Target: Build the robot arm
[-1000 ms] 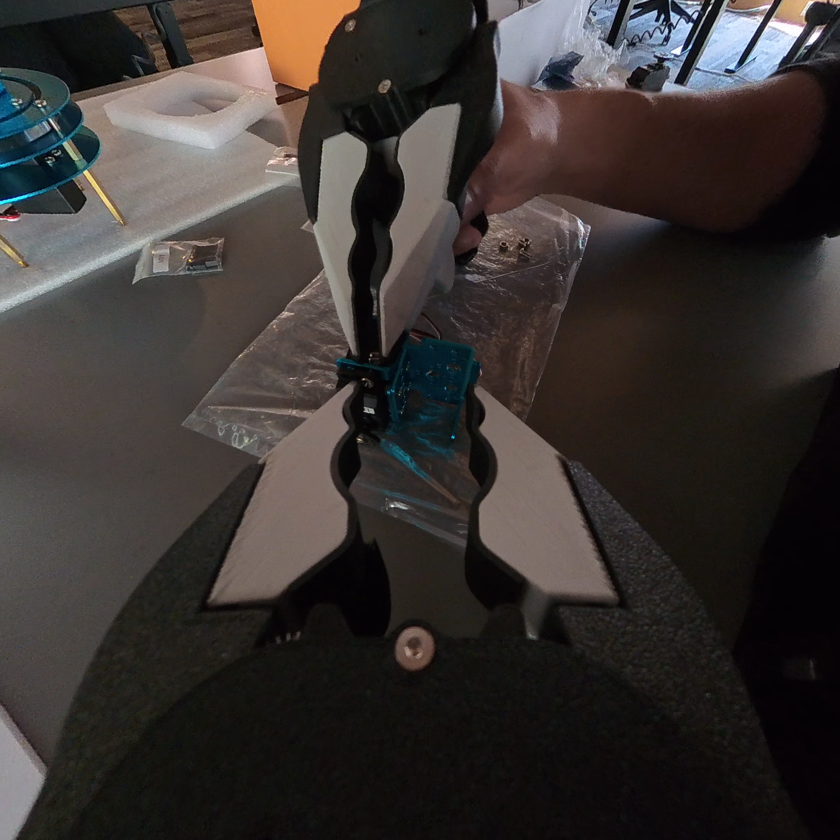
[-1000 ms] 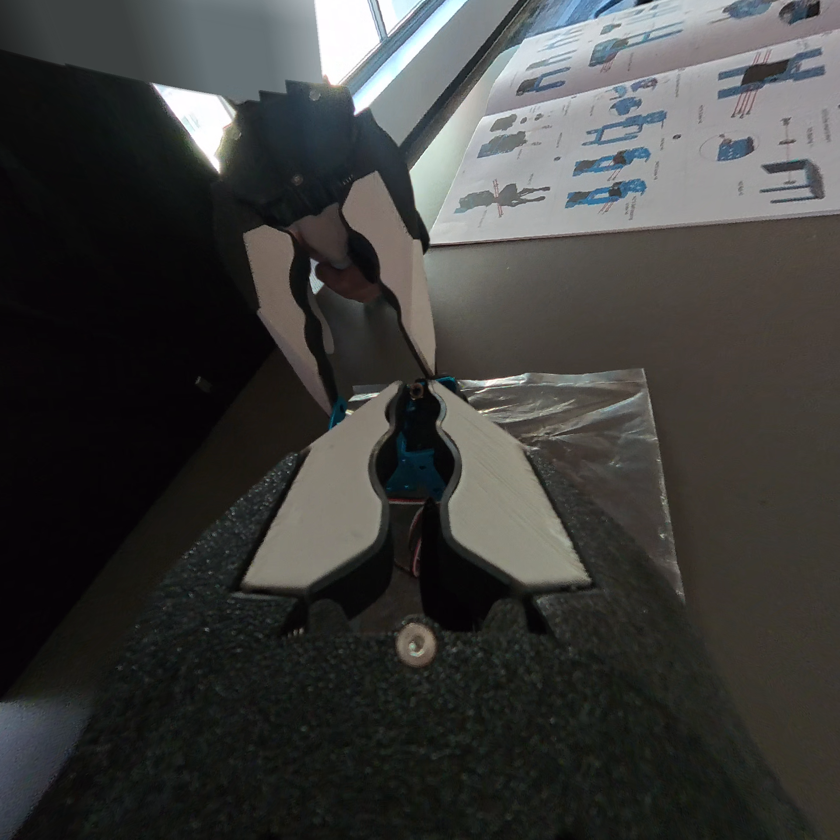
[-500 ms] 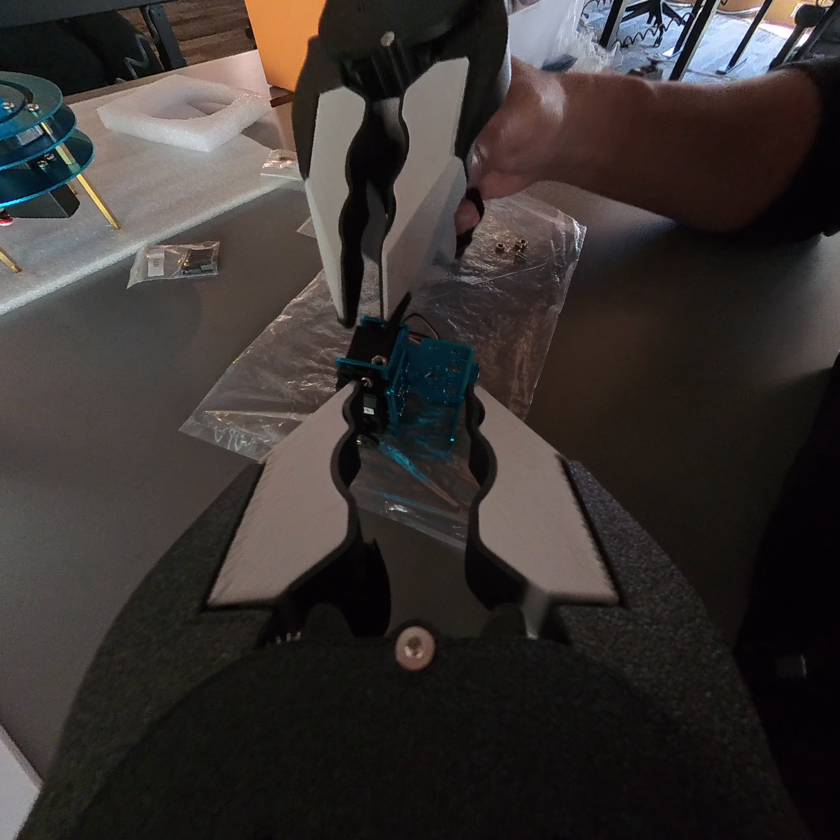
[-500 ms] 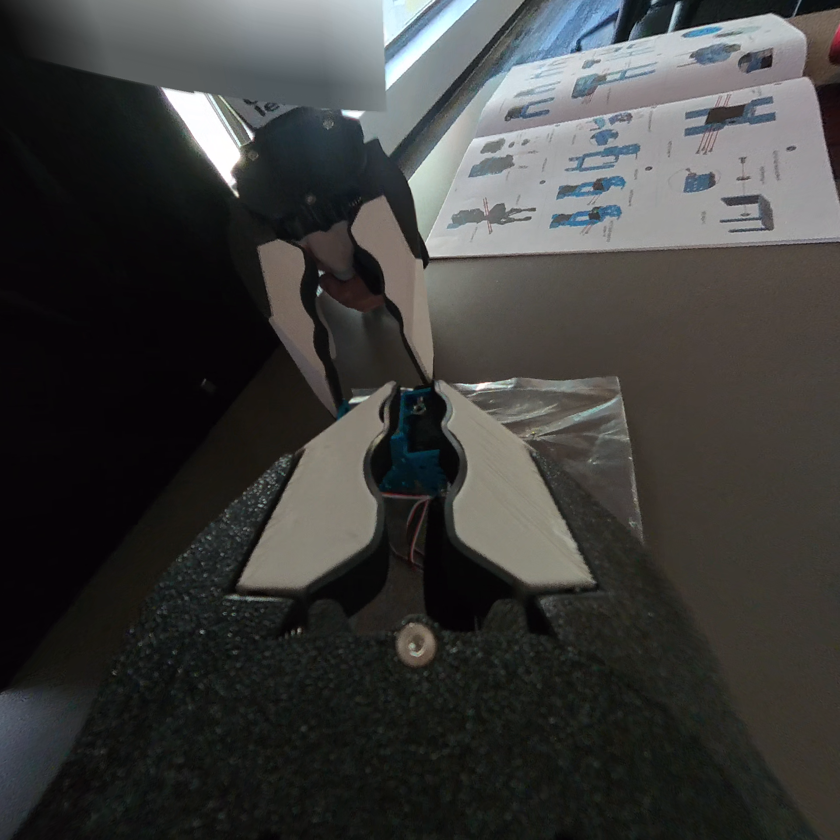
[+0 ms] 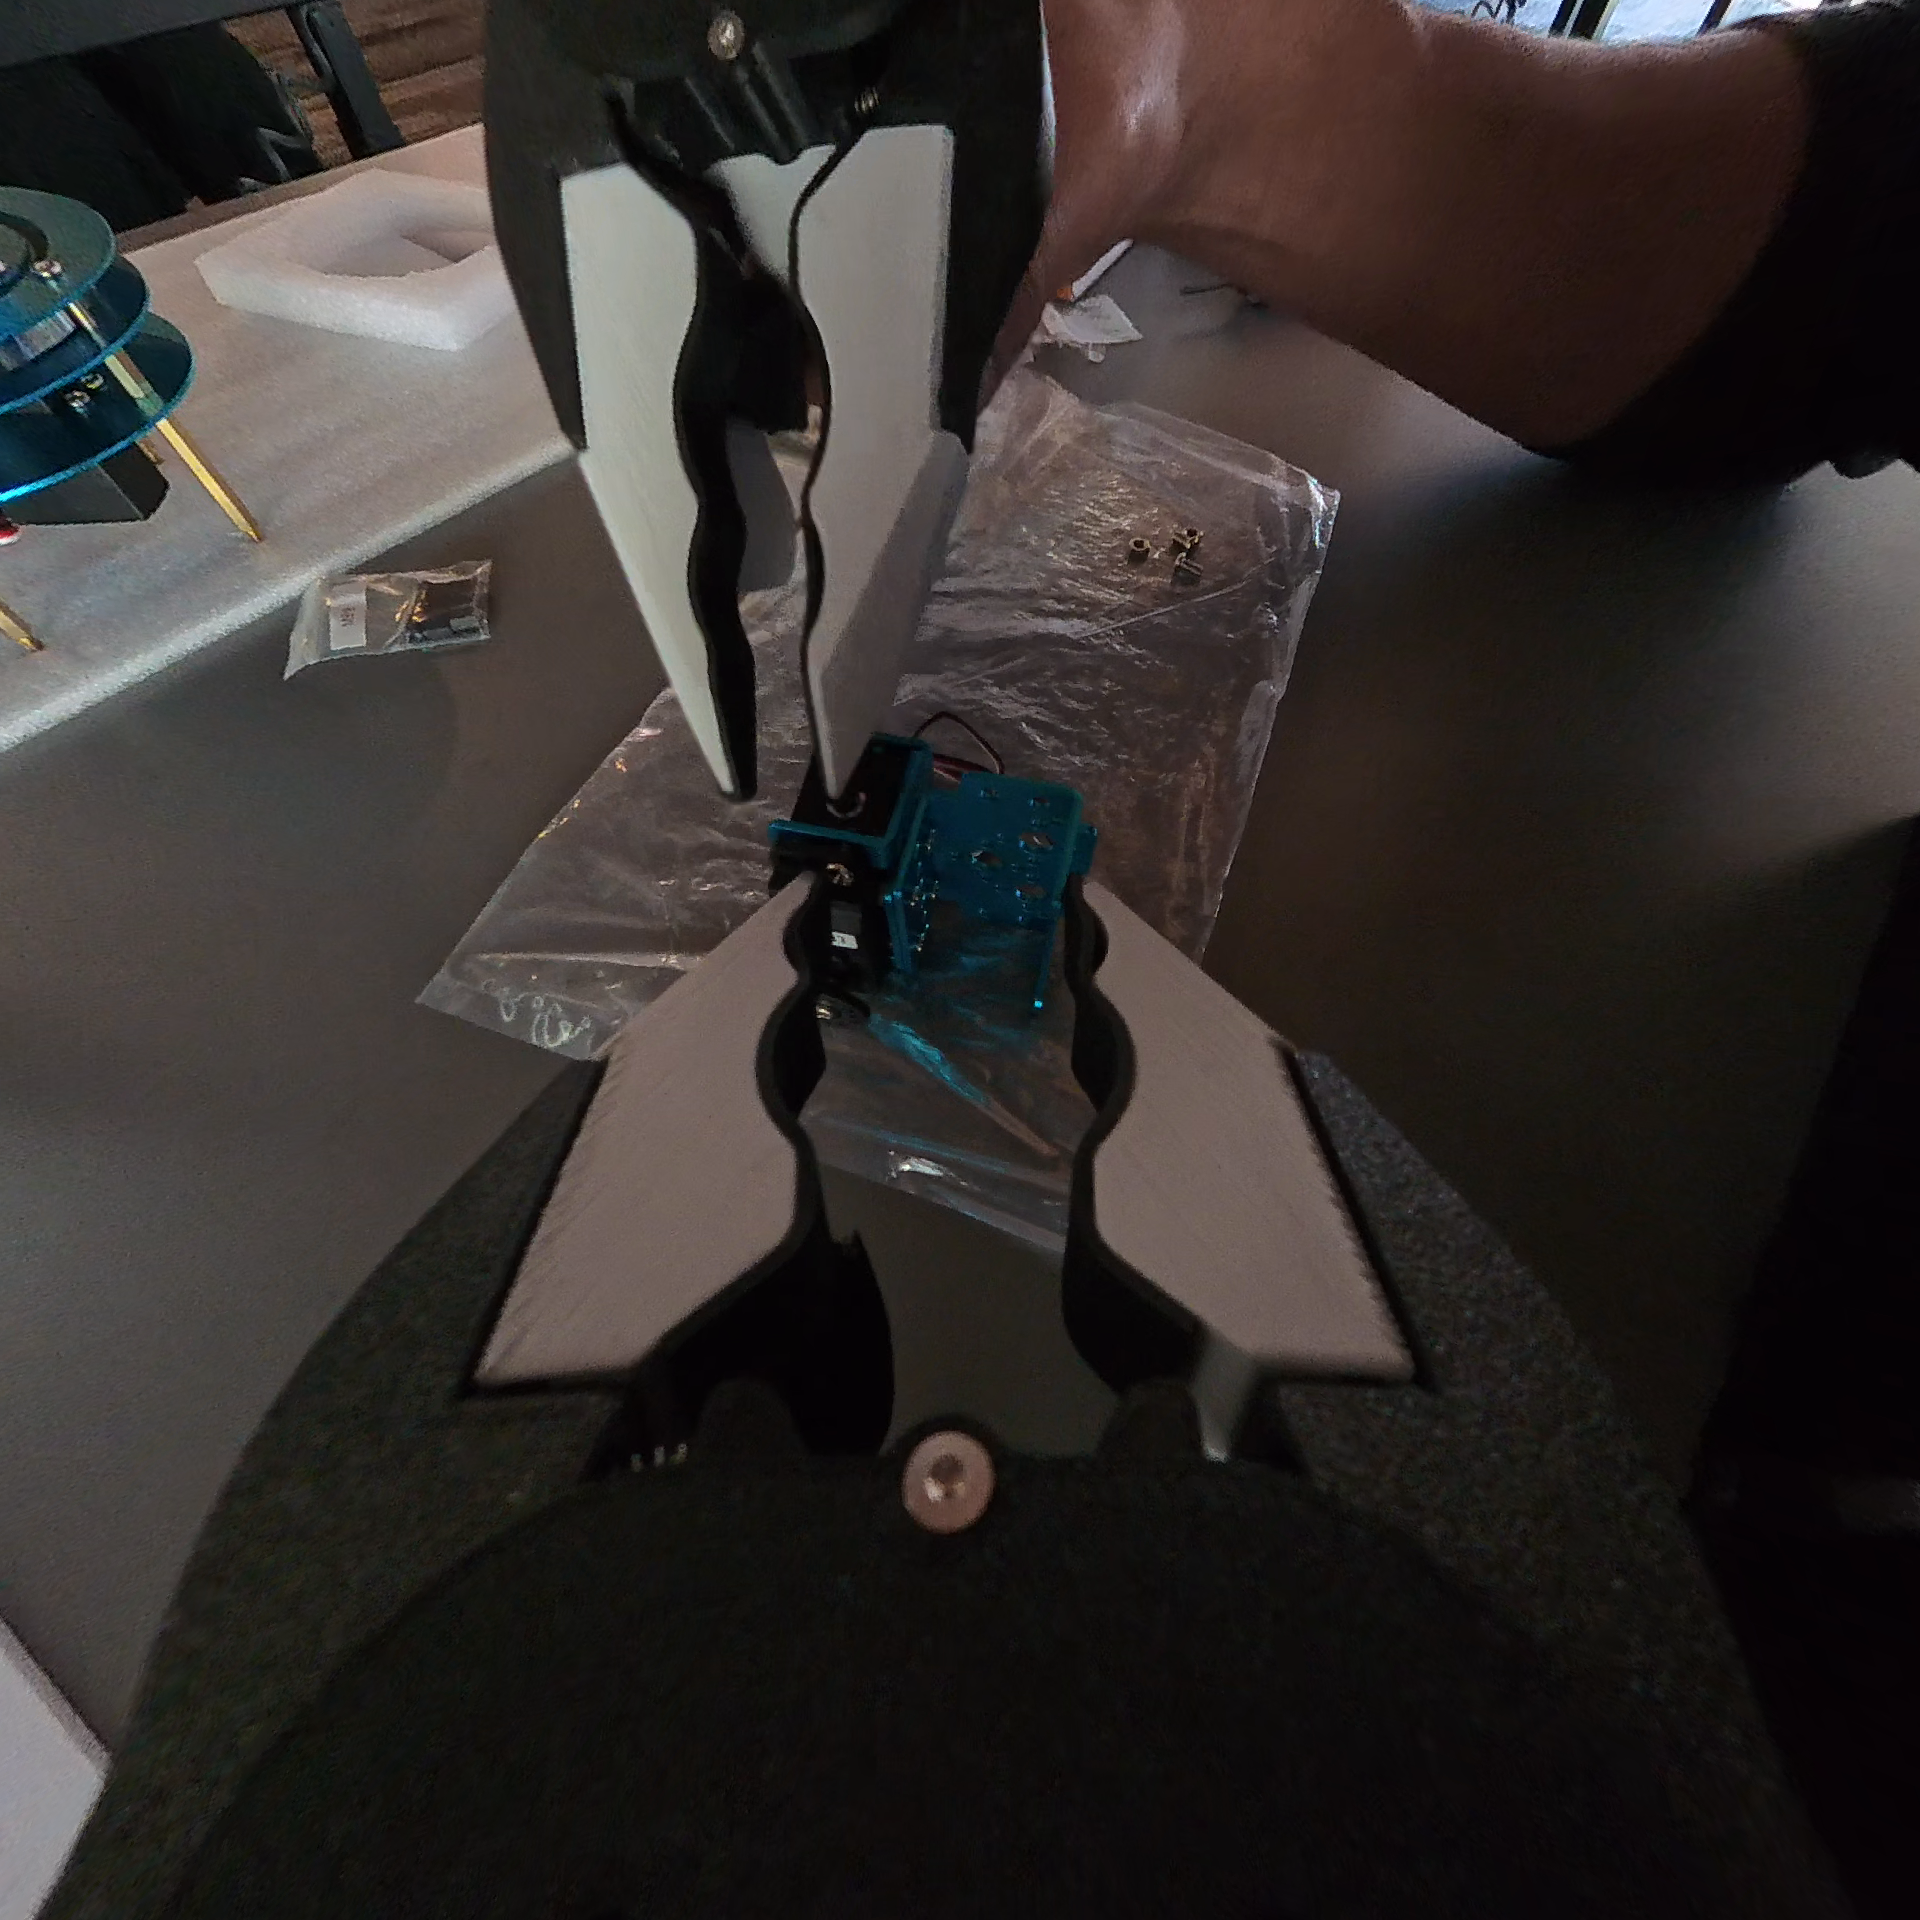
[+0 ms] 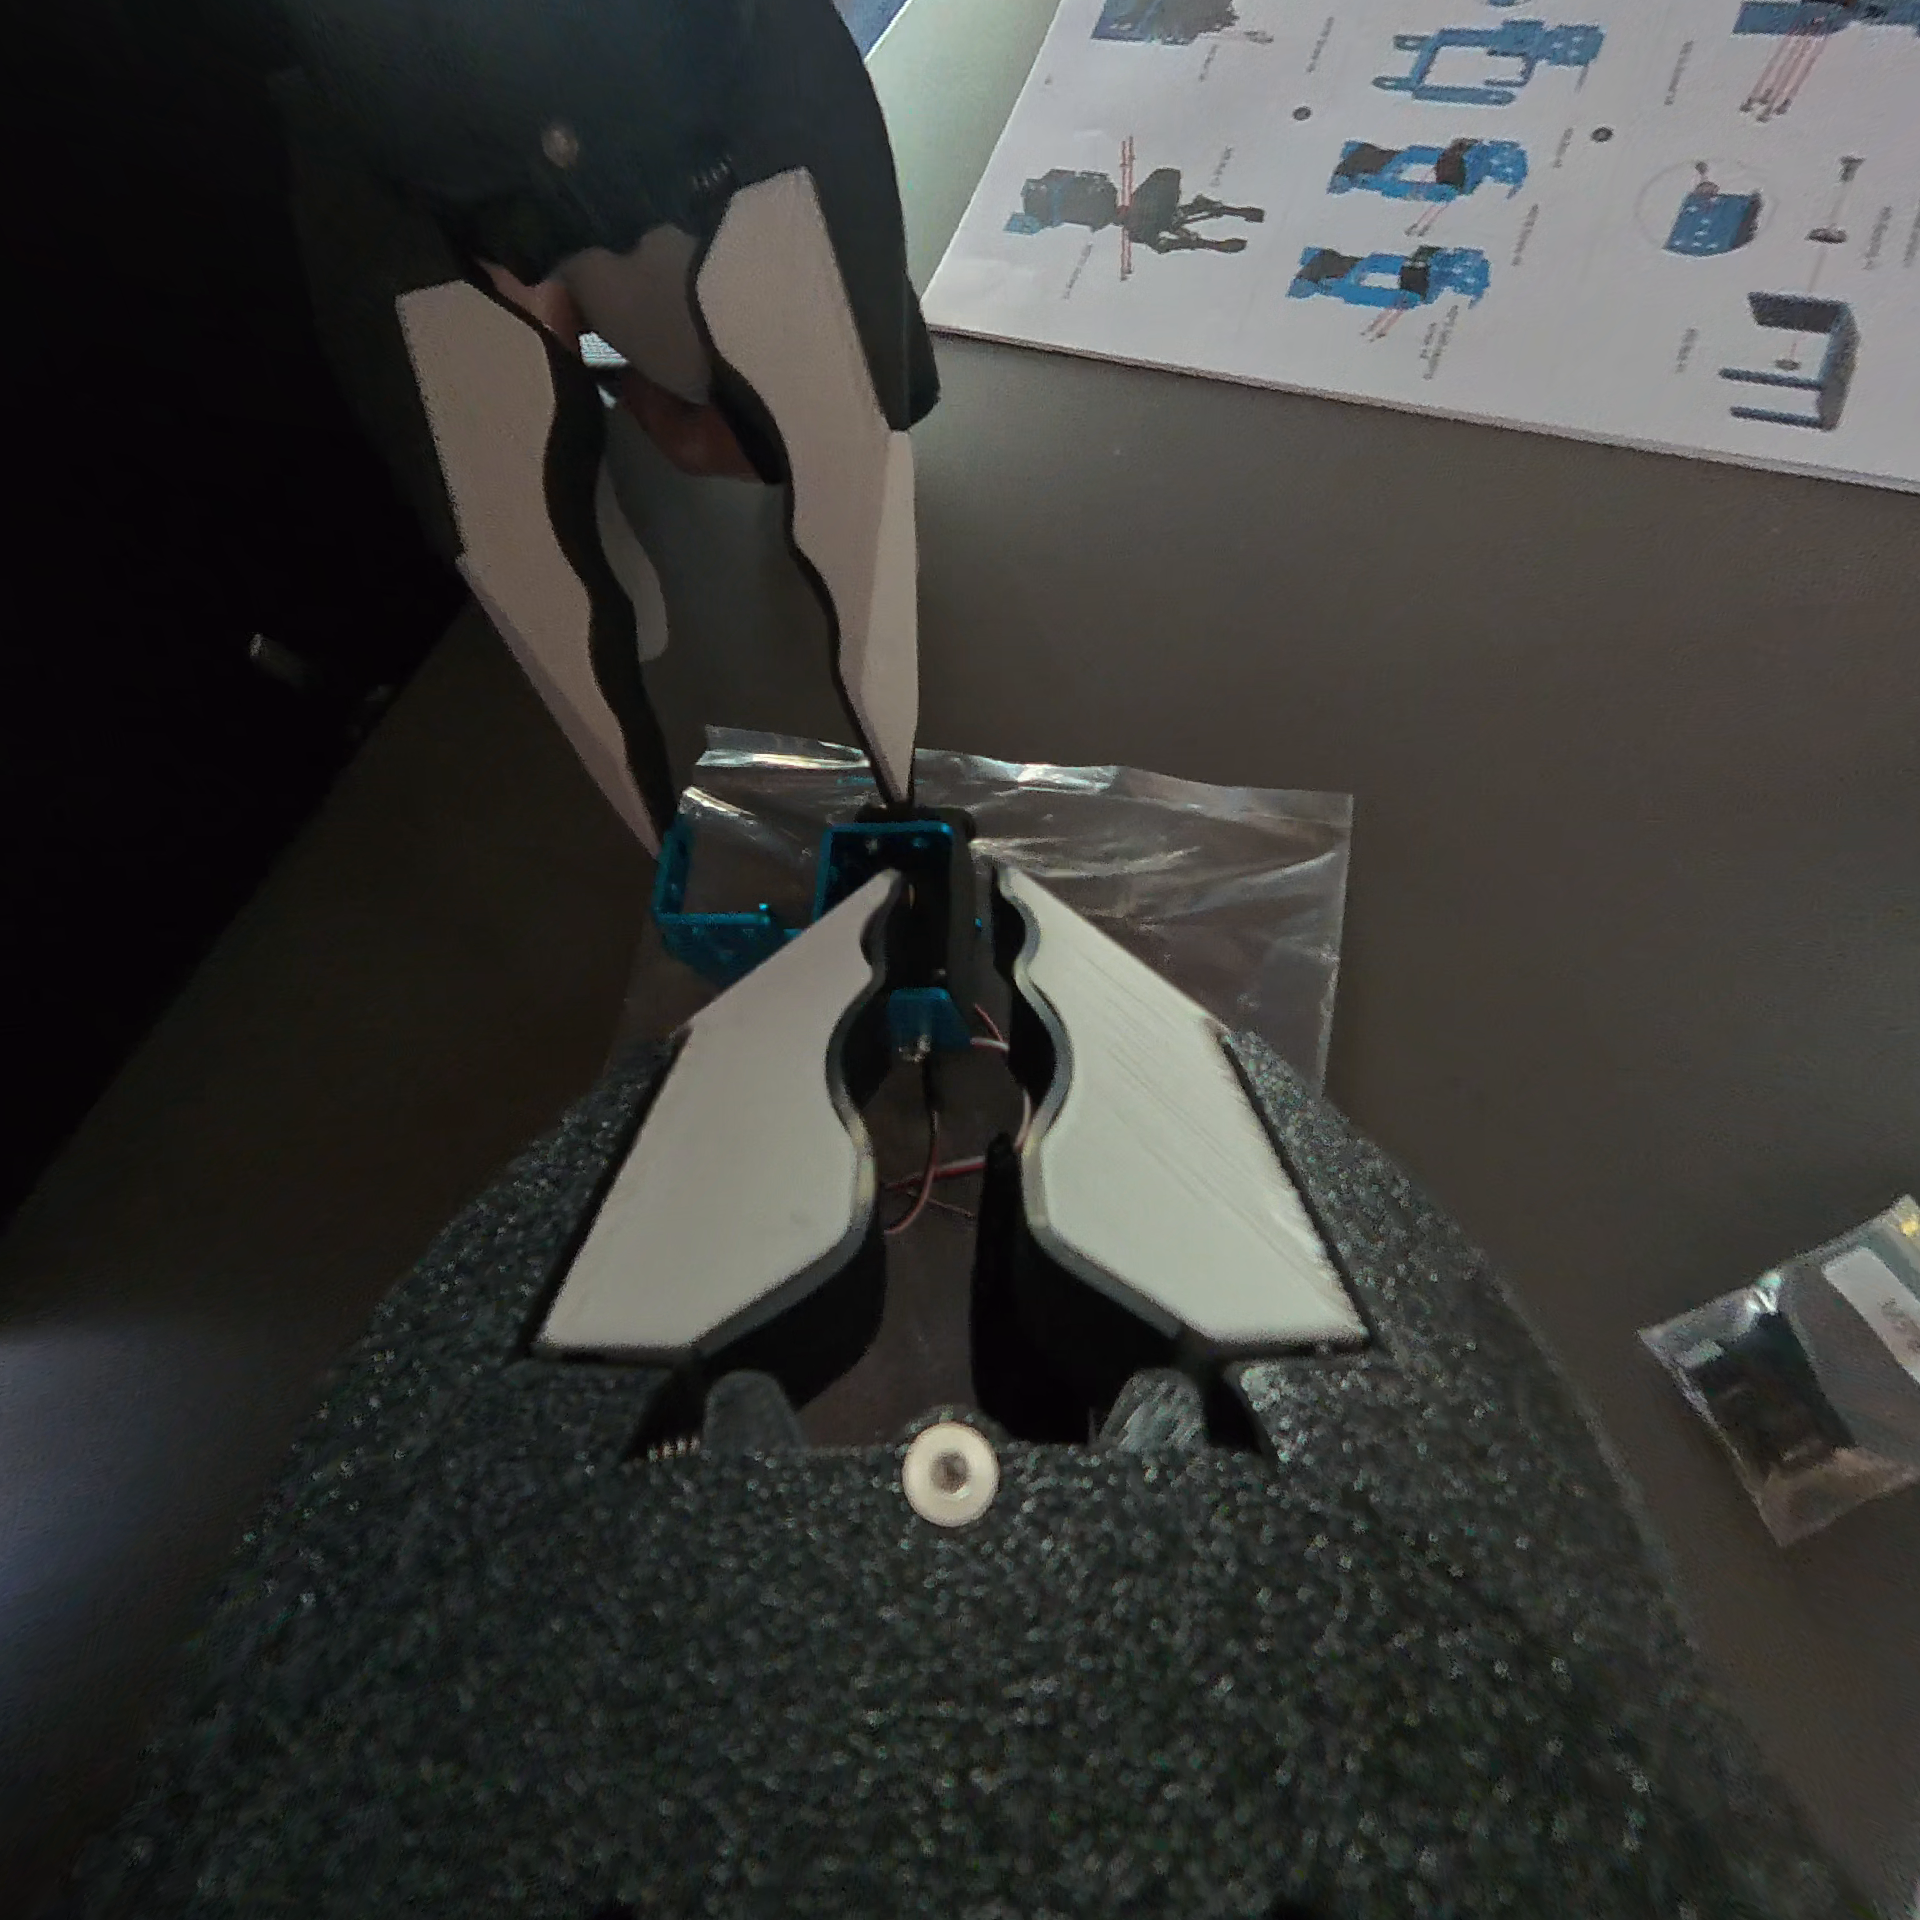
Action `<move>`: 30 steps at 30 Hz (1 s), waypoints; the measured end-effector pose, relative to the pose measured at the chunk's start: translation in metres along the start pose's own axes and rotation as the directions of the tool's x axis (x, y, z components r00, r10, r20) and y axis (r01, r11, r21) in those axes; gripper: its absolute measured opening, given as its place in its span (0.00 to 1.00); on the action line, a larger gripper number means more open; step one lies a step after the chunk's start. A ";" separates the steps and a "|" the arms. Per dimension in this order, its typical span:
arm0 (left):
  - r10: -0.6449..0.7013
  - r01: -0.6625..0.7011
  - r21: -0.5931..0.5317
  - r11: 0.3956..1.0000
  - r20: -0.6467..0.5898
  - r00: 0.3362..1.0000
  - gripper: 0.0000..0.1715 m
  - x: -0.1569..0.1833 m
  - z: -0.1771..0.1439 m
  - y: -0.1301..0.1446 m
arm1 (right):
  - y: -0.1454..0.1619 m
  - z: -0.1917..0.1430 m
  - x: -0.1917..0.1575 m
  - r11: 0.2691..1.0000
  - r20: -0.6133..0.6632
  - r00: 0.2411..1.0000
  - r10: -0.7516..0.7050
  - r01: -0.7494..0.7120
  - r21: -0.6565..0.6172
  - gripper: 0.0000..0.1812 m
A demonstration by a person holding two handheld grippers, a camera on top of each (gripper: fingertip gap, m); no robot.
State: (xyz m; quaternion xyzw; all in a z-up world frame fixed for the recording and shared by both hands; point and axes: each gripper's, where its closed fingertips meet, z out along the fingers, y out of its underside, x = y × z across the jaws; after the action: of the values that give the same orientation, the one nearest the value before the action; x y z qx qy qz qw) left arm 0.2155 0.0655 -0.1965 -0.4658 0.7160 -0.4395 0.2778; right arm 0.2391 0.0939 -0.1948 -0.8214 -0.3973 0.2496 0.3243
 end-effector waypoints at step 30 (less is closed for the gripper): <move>-0.001 0.001 0.014 1.000 -0.001 1.000 0.26 0.003 -0.001 0.001 | -0.005 0.004 -0.018 0.999 0.086 0.995 0.050 -0.050 -0.001 0.02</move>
State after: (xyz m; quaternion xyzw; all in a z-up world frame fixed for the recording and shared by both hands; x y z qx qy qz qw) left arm 0.2130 0.0638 -0.1973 -0.4642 0.7128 -0.4448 0.2805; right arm 0.2239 0.0827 -0.1914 -0.8194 -0.3900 0.2930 0.3011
